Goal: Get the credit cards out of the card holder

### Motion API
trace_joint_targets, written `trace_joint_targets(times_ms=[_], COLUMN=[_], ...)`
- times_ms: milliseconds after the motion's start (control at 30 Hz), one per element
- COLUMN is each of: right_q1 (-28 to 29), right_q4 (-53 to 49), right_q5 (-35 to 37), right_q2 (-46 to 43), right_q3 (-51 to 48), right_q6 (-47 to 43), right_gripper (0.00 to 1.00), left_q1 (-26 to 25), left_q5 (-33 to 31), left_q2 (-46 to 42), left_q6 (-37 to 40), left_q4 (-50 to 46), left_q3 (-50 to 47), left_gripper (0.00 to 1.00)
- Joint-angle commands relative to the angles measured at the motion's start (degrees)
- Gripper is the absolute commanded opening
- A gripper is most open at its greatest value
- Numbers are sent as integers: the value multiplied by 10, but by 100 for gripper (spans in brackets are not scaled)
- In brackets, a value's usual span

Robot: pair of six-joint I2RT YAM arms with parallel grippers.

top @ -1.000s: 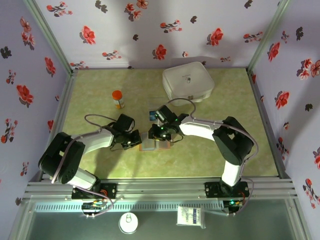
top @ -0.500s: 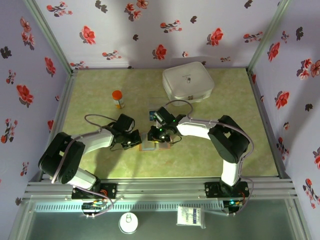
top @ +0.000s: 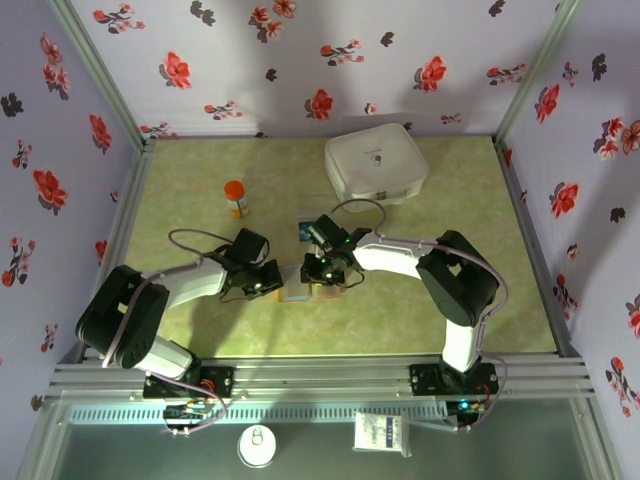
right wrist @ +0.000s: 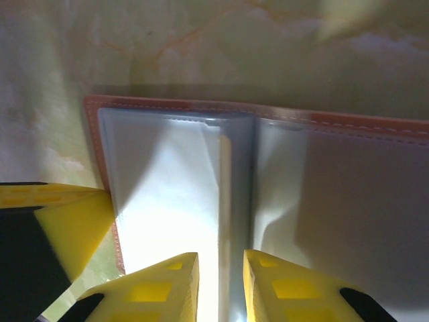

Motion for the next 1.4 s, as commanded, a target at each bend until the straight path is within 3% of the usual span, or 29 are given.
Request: trace_joint_targets(times_ms=[0,567,967,1367], right_q1=[3,3,2,-8], right_q4=[-23,81,13,11], right_q5=[20,-49,6,12], right_q2=[-8,-1,12,6], right_q3=[11,-6,-2,-14], right_q6=[-10,34,1,-4], right_gripper=[25,22,22,22], left_q1=[5,8,14,14], left_q5=[-13,-14,-13,-13], left_q2=[-3,3,7,2], left_q6=[13,19,24,24], left_q4=[-29,-34,-37,-44], left_q3=[-14,-9,-9,-7], left_gripper=[0,0,0,0])
